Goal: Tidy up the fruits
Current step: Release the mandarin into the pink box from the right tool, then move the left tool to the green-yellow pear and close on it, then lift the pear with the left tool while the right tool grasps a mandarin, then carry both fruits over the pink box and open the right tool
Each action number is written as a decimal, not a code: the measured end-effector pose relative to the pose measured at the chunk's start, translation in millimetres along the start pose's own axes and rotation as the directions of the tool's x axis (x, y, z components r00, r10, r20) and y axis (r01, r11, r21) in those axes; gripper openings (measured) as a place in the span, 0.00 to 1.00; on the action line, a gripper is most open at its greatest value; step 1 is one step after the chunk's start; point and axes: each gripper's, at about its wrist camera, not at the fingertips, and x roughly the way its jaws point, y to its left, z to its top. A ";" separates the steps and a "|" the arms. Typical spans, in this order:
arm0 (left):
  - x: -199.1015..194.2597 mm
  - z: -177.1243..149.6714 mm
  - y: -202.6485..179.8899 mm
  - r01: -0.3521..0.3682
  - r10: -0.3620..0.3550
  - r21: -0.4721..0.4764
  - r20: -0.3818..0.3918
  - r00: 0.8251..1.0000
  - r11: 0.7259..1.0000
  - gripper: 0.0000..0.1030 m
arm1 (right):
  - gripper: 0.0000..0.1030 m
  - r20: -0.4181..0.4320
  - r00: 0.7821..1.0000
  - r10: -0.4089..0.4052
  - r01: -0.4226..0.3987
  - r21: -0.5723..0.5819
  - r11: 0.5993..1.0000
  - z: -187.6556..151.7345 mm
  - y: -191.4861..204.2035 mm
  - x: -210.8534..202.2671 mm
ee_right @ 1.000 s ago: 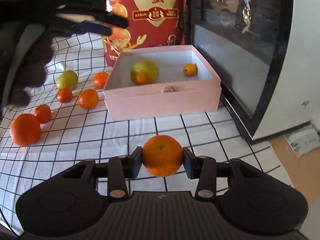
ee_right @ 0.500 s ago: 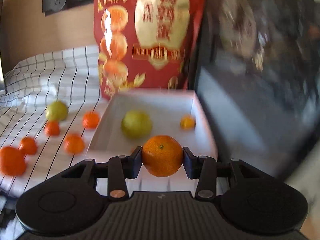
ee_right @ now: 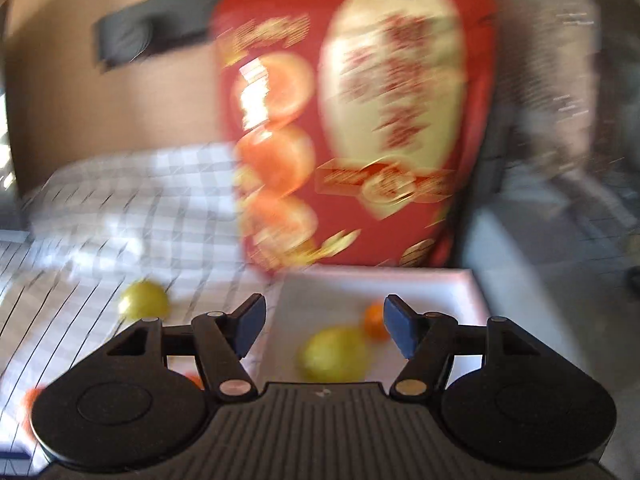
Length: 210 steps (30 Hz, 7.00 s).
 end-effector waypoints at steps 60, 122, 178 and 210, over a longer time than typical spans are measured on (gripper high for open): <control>177.8 165.1 -3.6 0.119 -0.072 0.630 -0.099 0.992 0.768 0.43 | 0.67 -0.307 0.946 -0.101 0.104 -0.008 0.995 -136.2 72.9 -44.3; 223.8 143.3 77.1 0.102 -0.063 0.285 -0.144 0.988 0.953 0.62 | 0.67 -0.355 0.926 -0.126 0.112 -0.060 0.992 -112.1 98.3 -18.5; 56.1 9.7 -87.5 0.414 -0.342 0.220 -0.301 0.890 0.883 0.62 | 0.45 -0.195 0.955 -0.221 0.215 -0.054 0.975 -127.9 31.1 -84.8; 176.3 102.2 -182.7 0.234 -0.215 0.152 -0.128 0.968 0.960 0.62 | 0.44 0.097 0.982 -0.165 0.169 -0.034 0.985 -9.0 -74.6 -54.4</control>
